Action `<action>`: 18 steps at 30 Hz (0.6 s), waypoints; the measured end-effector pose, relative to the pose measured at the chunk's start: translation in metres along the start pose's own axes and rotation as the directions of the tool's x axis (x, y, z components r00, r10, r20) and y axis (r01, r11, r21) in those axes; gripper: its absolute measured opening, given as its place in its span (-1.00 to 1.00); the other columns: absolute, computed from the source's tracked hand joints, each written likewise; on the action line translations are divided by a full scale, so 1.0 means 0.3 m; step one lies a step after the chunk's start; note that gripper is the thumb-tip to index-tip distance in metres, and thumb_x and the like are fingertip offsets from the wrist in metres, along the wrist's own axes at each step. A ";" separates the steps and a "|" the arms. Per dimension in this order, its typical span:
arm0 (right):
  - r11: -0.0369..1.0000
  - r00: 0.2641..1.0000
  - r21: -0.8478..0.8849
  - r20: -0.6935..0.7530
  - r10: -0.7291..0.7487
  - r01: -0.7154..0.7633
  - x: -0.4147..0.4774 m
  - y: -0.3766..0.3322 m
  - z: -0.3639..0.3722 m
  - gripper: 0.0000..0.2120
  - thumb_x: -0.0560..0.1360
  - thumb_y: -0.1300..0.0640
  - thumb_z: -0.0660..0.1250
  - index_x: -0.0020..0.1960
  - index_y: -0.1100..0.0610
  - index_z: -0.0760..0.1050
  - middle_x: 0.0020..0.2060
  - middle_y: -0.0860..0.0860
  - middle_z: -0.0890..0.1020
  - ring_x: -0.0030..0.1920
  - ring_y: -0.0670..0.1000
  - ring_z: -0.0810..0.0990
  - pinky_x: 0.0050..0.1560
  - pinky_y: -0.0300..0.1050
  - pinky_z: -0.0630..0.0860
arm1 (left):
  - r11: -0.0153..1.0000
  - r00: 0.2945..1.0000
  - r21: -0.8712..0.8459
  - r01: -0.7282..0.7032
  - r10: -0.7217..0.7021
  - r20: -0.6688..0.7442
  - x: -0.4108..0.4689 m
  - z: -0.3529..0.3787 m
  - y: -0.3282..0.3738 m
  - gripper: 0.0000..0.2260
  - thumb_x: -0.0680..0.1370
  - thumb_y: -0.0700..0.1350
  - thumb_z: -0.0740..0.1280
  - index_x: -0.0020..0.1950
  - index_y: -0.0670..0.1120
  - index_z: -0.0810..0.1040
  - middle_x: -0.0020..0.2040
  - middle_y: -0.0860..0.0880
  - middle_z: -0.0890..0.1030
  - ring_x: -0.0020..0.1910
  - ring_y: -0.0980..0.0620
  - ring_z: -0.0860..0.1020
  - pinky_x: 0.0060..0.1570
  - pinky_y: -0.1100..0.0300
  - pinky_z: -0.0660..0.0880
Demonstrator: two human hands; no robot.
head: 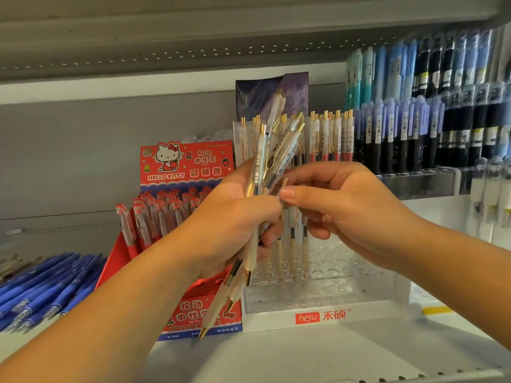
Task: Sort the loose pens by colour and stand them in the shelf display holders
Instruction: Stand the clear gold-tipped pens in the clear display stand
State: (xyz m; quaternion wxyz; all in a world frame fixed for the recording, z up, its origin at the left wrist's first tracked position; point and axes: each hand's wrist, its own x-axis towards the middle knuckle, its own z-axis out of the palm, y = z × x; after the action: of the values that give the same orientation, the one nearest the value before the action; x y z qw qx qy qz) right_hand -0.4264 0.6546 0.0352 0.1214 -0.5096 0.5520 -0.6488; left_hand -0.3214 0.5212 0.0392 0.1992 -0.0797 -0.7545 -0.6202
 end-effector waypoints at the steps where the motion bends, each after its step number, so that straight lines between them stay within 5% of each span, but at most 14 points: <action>1: 1.000 1.000 -0.014 -0.010 -0.012 0.011 -0.001 -0.001 -0.001 -0.80 0.30 0.08 0.48 -0.12 0.14 0.70 -0.24 0.32 0.54 -0.41 -0.01 0.39 -0.49 -0.20 0.37 | 1.000 1.000 0.011 -0.013 0.013 -0.009 0.000 0.001 0.000 -0.56 0.32 -0.29 0.24 0.13 0.03 0.54 -0.31 -0.16 0.43 -0.49 -0.02 0.40 -0.54 0.25 0.31; 8: 0.990 0.990 -0.044 -0.034 -0.138 0.137 -0.008 -0.019 -0.031 -0.81 0.36 0.11 0.45 -0.04 0.10 0.72 -0.18 0.08 0.71 -0.30 -0.05 0.55 -0.36 -0.20 0.46 | 0.997 0.998 -0.067 -0.041 0.037 -0.048 -0.003 -0.005 0.006 -0.60 0.35 -0.31 0.24 0.16 -0.04 0.47 -0.40 -0.11 0.56 -0.46 -0.08 0.54 -0.47 0.09 0.52; 13: 0.985 0.988 0.098 -0.078 -0.135 0.143 0.003 -0.045 -0.055 -0.81 0.35 0.15 0.39 -0.07 0.16 0.68 -0.14 0.10 0.71 -0.12 0.05 0.67 -0.17 -0.16 0.61 | 0.994 0.992 -0.086 -0.063 0.053 -0.114 -0.004 -0.011 0.005 -0.69 0.34 -0.32 0.24 0.04 -0.05 0.47 -0.31 -0.07 0.60 -0.40 -0.18 0.62 -0.44 -0.04 0.58; 18: 0.948 0.952 0.265 -0.290 -0.097 0.177 0.028 -0.071 -0.095 -0.93 0.54 0.26 0.30 -0.03 0.21 0.56 -0.15 0.15 0.72 -0.15 0.16 0.71 -0.22 -0.12 0.64 | 0.995 0.982 0.022 -0.096 0.099 -0.159 0.002 -0.024 -0.004 -0.67 0.34 -0.31 0.24 0.07 -0.08 0.44 -0.28 -0.08 0.58 -0.41 -0.15 0.57 -0.51 0.07 0.50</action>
State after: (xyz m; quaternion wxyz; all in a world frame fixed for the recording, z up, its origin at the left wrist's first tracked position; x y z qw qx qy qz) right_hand -0.4443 0.6732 0.0614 0.0711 -0.4293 0.4260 -0.7932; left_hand -0.3208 0.5139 0.0395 0.2900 -0.0651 -0.7355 -0.6088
